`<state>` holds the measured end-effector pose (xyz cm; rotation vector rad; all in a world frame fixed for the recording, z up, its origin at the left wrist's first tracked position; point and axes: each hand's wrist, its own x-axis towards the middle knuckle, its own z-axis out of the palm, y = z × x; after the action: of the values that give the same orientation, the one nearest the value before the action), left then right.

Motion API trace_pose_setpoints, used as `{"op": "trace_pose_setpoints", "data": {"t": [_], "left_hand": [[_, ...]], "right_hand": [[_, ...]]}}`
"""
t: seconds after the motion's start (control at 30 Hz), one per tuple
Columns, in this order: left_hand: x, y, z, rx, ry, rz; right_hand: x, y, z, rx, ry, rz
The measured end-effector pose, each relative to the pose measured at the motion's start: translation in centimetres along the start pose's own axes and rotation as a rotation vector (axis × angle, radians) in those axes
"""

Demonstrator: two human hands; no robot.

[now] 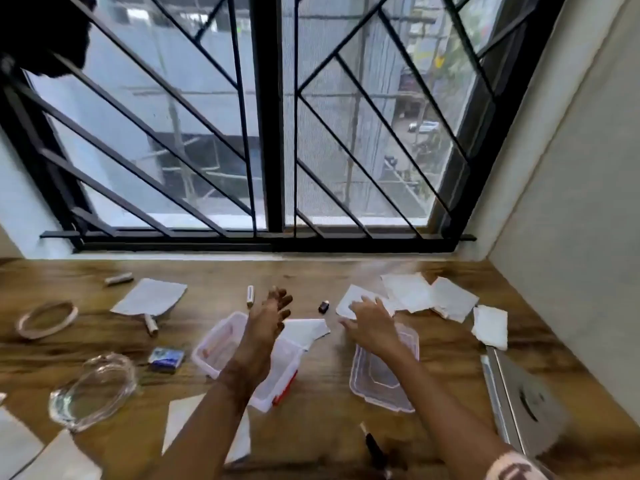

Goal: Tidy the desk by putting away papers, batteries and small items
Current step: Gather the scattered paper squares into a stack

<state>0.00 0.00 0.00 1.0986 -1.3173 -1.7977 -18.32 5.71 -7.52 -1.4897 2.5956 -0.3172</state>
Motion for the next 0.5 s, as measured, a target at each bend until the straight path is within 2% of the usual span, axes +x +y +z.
{"op": "trace_pose_setpoints", "data": {"t": [0.2,0.37,0.5], "left_hand": [[1.2,-1.4,0.0,-0.157,-0.069,-0.191],[1.5,-2.3,0.1,-0.228,-0.081,-0.234],[1.9,-2.7,0.9,-0.317,-0.089,-0.331]], "right_hand": [[3.0,-0.8,2.7,-0.098,0.082,-0.006],[3.2,-1.0,3.3,-0.178,0.297,-0.006],[2.7,-0.9,2.2,-0.037,0.206,0.019]]}}
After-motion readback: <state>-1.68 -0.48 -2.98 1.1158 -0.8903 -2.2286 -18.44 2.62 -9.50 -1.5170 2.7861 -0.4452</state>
